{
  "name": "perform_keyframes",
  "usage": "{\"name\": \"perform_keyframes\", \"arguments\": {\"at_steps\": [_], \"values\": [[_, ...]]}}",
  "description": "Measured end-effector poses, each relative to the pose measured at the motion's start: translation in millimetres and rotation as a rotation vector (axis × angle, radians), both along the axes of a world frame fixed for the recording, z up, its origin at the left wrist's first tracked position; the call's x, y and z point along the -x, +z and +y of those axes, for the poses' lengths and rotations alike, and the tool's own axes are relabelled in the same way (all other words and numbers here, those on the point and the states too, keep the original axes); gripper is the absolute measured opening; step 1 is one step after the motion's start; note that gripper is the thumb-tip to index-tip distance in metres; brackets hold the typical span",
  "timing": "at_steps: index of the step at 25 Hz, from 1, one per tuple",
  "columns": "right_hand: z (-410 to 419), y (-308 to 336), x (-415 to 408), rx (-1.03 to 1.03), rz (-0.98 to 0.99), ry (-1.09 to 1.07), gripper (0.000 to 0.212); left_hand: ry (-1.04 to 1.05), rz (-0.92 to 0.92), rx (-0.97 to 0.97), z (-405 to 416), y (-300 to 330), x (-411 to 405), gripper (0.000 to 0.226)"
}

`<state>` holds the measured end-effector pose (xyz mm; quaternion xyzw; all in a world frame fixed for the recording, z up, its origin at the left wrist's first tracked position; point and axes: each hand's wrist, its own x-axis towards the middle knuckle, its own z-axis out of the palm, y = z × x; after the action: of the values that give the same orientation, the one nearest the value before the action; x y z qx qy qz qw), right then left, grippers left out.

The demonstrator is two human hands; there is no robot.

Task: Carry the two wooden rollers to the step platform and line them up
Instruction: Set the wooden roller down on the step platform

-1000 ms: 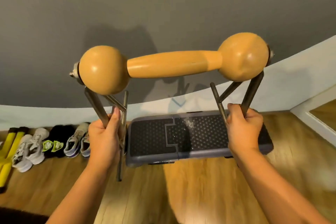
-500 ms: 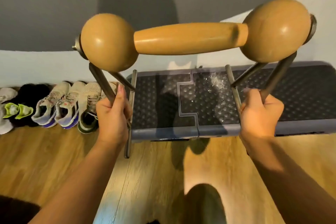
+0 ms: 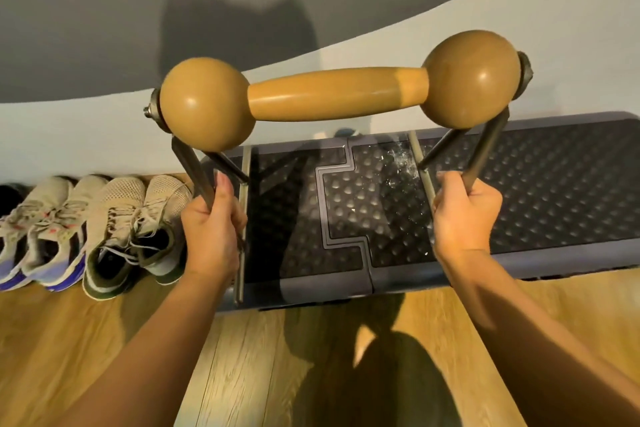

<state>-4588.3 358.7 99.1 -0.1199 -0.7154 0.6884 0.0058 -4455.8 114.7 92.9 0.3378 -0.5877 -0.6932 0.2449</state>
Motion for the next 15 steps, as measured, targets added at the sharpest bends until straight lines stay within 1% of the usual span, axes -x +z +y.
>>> {"name": "perform_keyframes", "arguments": {"at_steps": [10, 15], "values": [[-5.9, -10.5, 28.6, 0.035, 0.042, -0.021, 0.04, 0.023, 0.048, 0.015, -4.0, -2.7, 25.4, 0.059], [-0.2, -16.8, 28.2, 0.026, 0.021, -0.023, 0.04, 0.011, 0.026, 0.026, 1.3, -5.8, 22.4, 0.06]]}}
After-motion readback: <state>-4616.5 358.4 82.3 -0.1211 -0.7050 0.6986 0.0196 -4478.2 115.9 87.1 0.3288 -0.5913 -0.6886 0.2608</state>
